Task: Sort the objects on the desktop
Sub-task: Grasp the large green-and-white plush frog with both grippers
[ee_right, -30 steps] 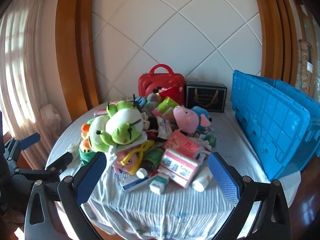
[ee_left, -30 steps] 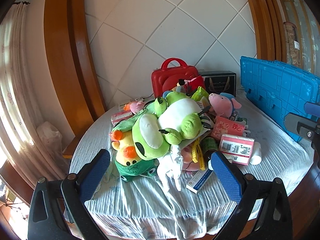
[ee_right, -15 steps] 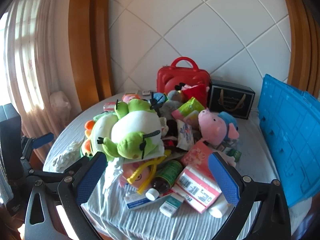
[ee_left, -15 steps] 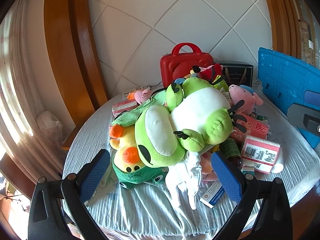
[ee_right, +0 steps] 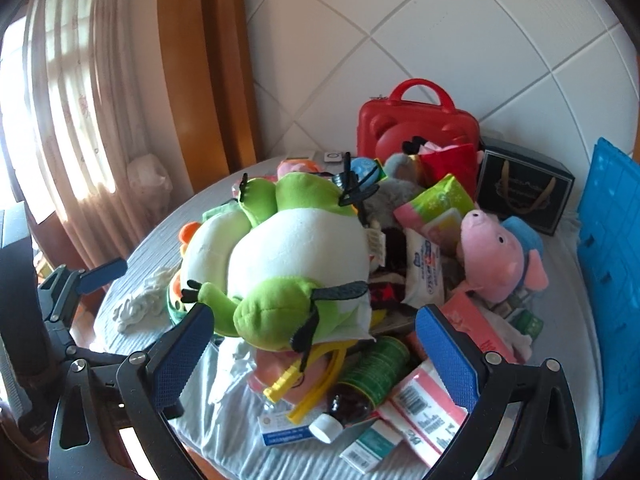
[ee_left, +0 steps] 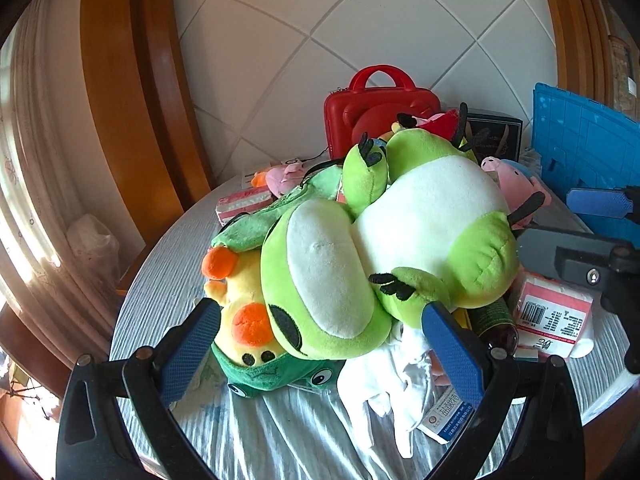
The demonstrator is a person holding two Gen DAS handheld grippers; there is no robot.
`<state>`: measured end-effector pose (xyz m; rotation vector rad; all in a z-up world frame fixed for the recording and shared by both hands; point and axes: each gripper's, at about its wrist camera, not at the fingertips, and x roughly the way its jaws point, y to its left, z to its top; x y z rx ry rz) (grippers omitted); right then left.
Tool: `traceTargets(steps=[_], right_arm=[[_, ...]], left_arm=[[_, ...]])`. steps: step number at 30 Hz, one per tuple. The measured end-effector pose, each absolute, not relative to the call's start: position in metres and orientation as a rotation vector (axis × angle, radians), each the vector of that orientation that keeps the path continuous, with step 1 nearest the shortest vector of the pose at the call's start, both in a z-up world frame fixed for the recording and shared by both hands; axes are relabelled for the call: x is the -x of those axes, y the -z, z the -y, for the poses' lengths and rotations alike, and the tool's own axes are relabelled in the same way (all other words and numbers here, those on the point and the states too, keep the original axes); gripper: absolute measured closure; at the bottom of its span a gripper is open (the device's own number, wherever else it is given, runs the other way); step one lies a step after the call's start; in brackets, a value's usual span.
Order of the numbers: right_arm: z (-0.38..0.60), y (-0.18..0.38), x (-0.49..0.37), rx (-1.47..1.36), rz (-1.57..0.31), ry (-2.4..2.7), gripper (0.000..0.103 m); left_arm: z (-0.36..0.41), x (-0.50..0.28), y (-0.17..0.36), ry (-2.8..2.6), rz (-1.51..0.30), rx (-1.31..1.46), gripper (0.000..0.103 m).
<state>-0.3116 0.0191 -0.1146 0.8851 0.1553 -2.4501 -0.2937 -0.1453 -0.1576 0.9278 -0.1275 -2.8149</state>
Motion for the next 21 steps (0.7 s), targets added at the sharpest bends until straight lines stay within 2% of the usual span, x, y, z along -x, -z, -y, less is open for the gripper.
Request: traceTargets(steps=[9, 21], right_arm=[[0.008, 0.145, 0.360, -1.107, -0.110, 2.406, 0.000], [0.024, 0.163, 0.373, -1.193, -0.116, 2.364, 0.003]], left_arm=[[0.153, 0.318, 0.176, 2.868, 0.163, -1.032, 0.001], [0.175, 0.336, 0.197, 2.929, 0.120, -1.102, 0.001]])
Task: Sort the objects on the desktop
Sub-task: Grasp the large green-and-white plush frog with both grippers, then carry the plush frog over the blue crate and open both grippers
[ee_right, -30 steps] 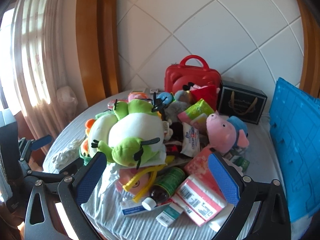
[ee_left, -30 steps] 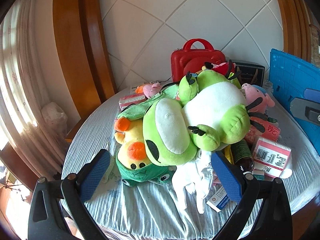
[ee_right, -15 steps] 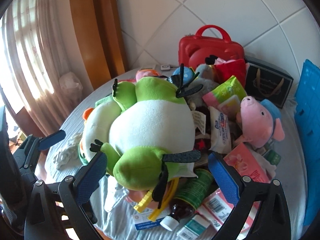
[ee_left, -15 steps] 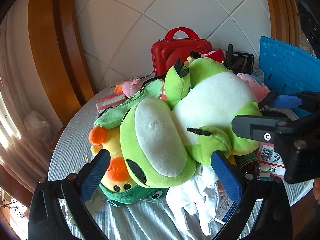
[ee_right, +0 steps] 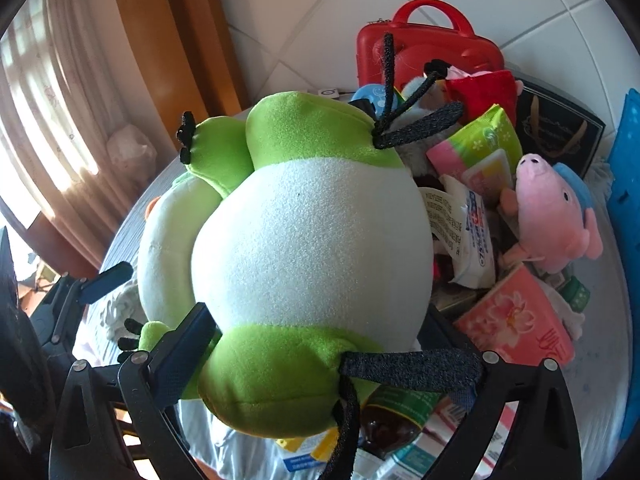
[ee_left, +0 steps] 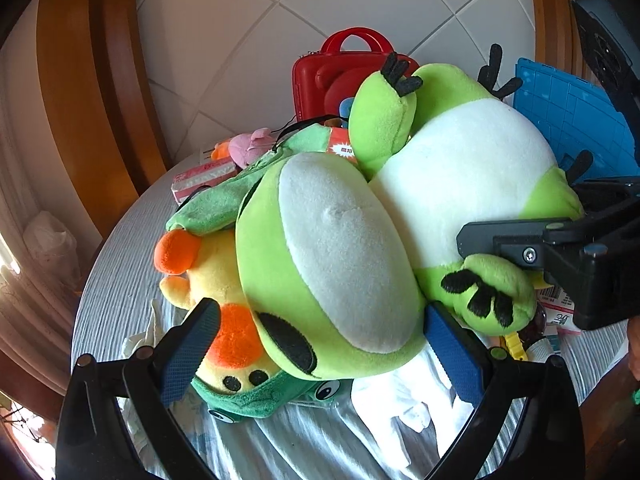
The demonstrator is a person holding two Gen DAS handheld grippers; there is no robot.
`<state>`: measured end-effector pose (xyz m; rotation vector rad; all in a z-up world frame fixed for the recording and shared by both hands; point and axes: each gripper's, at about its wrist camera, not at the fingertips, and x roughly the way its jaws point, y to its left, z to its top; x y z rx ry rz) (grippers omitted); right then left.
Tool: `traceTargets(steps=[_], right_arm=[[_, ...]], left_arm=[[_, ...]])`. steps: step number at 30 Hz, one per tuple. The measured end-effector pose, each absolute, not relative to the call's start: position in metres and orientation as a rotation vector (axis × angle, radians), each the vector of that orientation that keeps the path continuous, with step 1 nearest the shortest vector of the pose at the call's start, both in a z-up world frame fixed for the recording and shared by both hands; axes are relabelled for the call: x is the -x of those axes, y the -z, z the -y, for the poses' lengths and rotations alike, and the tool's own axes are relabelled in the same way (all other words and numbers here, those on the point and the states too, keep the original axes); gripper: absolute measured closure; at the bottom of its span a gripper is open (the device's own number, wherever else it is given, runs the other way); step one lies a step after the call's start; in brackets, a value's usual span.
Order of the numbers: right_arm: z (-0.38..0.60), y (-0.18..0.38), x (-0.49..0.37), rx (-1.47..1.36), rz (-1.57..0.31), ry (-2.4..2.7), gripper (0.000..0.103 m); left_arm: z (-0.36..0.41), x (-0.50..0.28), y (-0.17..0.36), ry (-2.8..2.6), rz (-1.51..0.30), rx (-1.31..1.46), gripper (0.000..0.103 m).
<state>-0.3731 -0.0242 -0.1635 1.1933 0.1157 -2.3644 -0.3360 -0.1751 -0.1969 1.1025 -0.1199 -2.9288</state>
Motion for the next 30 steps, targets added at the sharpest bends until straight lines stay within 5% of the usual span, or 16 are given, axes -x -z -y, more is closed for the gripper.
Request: traceTargets(steps=[5, 10, 17, 30], right_arm=[[0.026, 0.167, 0.377, -1.206, -0.114, 2.335, 0.005], [0.026, 0.165, 0.378, -1.160, -0.112, 2.346, 0.027], [0.025, 0.162, 0.377, -1.125, -0.090, 2.322, 0.037], [0.006, 0.110, 0.357, -0.931, -0.045, 2.415, 0.039]], left_arm=[[0.180, 0.355, 0.213, 2.956, 0.054, -1.232, 0.002], [0.175, 0.364, 0.213, 2.974, 0.085, -1.207, 0.021], [0.174, 0.362, 0.201, 3.022, 0.089, -1.191, 0.040], [0.144, 0.341, 0.135, 3.105, 0.265, -1.003, 0.044]])
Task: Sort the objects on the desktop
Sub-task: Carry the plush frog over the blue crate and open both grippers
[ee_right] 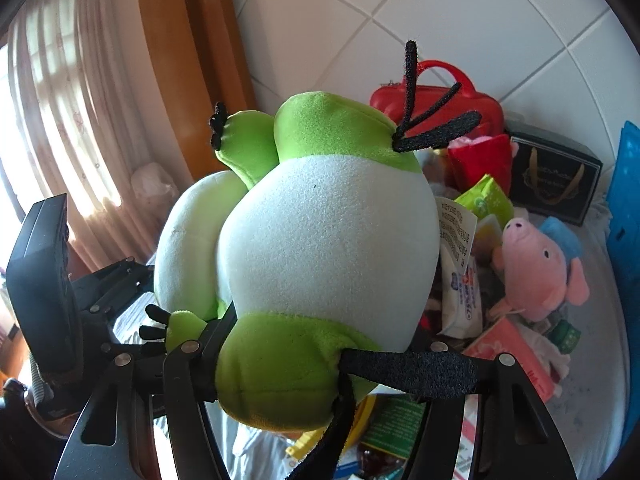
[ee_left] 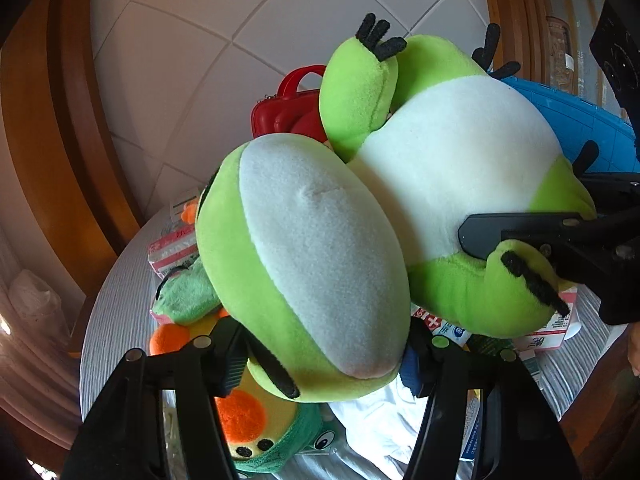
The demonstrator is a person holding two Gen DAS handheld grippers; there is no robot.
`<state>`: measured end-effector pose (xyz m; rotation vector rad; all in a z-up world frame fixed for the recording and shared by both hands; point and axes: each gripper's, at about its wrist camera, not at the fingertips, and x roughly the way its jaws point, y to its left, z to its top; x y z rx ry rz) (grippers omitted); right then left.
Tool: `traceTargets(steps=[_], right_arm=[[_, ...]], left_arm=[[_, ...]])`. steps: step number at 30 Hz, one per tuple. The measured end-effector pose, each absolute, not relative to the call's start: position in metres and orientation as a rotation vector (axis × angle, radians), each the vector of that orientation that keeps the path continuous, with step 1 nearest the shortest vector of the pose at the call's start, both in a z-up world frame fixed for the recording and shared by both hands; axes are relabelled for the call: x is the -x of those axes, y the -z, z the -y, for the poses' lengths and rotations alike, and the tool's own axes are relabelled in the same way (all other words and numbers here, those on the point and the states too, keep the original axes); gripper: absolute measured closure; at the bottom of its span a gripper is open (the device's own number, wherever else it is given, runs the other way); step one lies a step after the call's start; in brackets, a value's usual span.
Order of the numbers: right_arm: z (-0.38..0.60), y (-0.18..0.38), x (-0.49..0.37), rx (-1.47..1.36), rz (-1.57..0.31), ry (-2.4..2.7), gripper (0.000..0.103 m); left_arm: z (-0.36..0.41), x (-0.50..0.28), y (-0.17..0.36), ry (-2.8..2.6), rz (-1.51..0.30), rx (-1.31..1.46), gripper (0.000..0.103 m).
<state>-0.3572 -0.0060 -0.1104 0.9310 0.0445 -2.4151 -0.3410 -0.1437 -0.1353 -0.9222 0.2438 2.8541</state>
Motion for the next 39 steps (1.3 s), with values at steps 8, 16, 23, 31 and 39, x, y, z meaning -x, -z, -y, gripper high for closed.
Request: traceTargets(steps=[8, 16, 23, 31, 39], right_arm=[[-0.048, 0.051, 0.335, -0.785, 0.025, 2.602, 0.039], [-0.152, -0.006, 0.291, -0.626, 0.083, 2.878, 0.039], [-0.267, -0.039, 0.251, -0.522, 0.106, 3.084, 0.039], [-0.406, -0.060, 0.233, -0.493, 0.176, 3.232, 0.038], [-0.515, -0.062, 0.244, -0.544, 0.329, 3.286, 0.034]], left_arm=[[0.081, 0.340, 0.071, -2.773, -0.357, 0.698, 0.043], [-0.035, 0.327, 0.009, -2.589, -0.400, 0.459, 0.042], [-0.167, 0.312, -0.025, -2.441, -0.395, 0.315, 0.042], [-0.321, 0.301, -0.044, -2.308, -0.391, 0.272, 0.041], [-0.416, 0.326, -0.045, -2.257, -0.453, 0.322, 0.035]])
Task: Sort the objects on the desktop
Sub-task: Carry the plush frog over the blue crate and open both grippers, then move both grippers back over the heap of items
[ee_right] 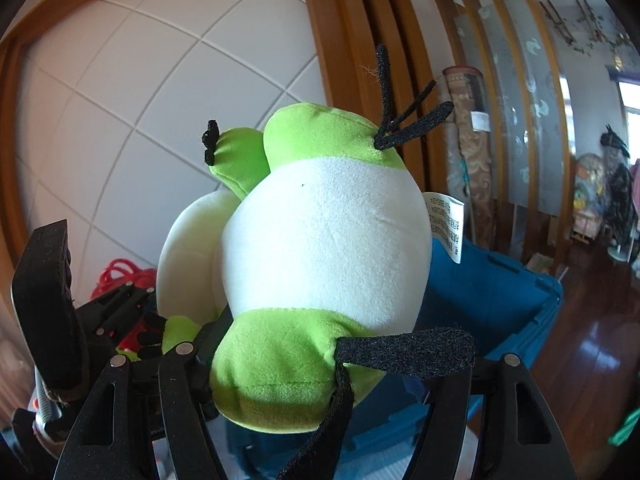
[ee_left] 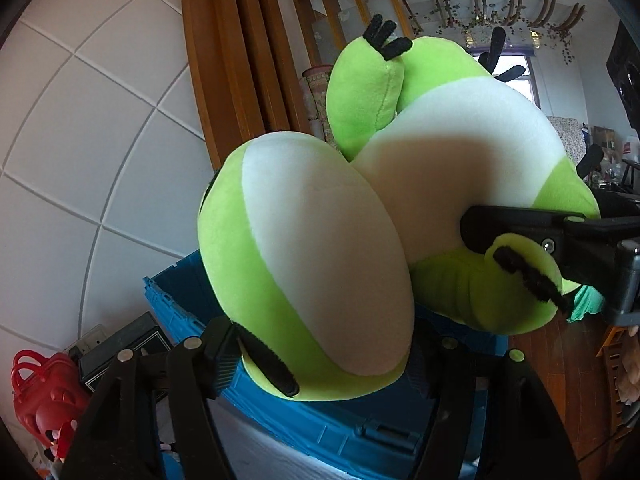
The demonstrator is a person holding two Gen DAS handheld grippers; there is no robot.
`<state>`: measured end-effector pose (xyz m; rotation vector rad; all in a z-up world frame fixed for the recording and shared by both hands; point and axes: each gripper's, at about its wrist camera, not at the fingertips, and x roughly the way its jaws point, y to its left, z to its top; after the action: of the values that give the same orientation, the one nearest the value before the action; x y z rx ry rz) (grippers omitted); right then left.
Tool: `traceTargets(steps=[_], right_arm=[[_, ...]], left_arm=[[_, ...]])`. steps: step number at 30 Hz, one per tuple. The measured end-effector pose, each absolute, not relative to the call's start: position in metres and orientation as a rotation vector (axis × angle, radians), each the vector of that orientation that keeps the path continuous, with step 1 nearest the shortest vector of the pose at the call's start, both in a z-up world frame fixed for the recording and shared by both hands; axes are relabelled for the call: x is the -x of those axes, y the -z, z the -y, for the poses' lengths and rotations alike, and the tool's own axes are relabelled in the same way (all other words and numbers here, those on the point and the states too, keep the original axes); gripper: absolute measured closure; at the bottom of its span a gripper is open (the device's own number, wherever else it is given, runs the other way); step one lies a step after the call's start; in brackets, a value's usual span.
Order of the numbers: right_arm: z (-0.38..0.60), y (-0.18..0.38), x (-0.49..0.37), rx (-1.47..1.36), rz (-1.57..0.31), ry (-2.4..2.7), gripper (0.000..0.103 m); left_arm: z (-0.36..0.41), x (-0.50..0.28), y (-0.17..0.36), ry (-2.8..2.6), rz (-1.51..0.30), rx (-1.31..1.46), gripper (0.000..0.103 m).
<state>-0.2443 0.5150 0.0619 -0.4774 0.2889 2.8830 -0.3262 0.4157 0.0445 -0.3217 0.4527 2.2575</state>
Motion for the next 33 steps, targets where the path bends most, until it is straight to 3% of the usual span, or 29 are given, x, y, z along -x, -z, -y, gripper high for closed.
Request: traceTargets(steps=[2, 5, 6, 10, 17, 25, 33], right_arm=[[-0.535, -0.060, 0.255, 0.484, -0.328, -2.866, 0.030], [-0.556, -0.059, 0.271, 0.514, -0.344, -2.844, 0.018], [-0.564, -0.059, 0.275, 0.517, -0.344, -2.829, 0.011], [-0.580, -0.061, 0.284, 0.486, -0.329, -2.738, 0.000], [-0.578, -0.067, 0.288, 0.452, -0.362, -2.774, 0.000], [-0.558, -0.061, 0.293, 0.452, -0.322, -2.840, 0.000], [-0.508, -0.043, 0.275, 0.379, -0.234, -2.948, 0.000]], left_arm=[[-0.435, 0.331, -0.044, -2.264, -0.464, 0.341, 0.024], [-0.454, 0.336, -0.043, -2.274, -0.469, 0.374, 0.018], [-0.459, 0.337, -0.042, -2.285, -0.483, 0.377, 0.018], [-0.466, 0.355, -0.033, -2.322, -0.592, 0.355, 0.017], [-0.439, 0.410, -0.057, -2.389, -0.452, 0.345, 0.017], [-0.415, 0.383, -0.033, -2.468, -0.453, 0.350, 0.017], [-0.342, 0.359, -0.011, -2.620, -0.331, 0.376, 0.017]])
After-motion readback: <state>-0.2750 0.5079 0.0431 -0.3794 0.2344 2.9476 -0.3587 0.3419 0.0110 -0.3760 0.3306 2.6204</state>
